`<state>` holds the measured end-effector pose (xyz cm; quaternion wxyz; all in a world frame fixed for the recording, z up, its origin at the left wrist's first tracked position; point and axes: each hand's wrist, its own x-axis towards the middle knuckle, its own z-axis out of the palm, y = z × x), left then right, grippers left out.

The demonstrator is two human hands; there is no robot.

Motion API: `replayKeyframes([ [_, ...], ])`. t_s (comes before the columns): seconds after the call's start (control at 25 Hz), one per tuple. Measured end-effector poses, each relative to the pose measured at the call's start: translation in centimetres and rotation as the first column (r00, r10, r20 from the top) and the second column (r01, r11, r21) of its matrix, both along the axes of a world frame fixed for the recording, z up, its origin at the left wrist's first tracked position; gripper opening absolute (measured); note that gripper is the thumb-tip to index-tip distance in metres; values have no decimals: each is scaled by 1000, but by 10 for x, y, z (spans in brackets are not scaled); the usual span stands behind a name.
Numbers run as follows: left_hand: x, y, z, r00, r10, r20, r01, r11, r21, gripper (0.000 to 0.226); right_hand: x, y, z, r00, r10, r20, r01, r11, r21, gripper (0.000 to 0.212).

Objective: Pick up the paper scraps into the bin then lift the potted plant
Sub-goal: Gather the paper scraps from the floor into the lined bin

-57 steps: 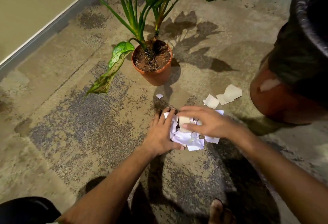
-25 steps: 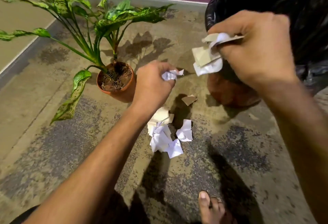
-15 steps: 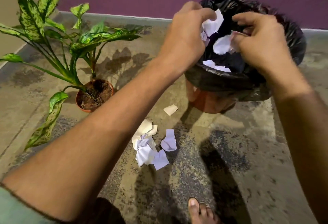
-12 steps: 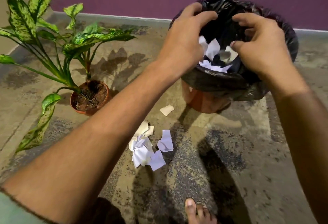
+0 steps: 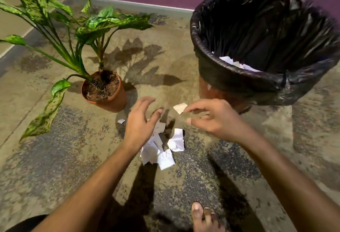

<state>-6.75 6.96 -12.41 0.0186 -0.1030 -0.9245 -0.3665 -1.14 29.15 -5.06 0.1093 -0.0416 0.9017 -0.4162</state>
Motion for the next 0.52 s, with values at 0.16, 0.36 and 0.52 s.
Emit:
replayKeyframes([
  [0.16,3,-50,-55,907,92,412,-6,979,-204,100,-23,-11,-104,972,-63,228,-5,959,283,89],
  [0.36,-6,-65,-70,802,216,557,-39,949,-312,100,-48,-38,-156,982,-1,190,-82,899,431,103],
  [0.52,-7,-70,-77,822,138,553,18,963,-267,92,-65,-65,-157,969,204,139,-242,894,378,92],
])
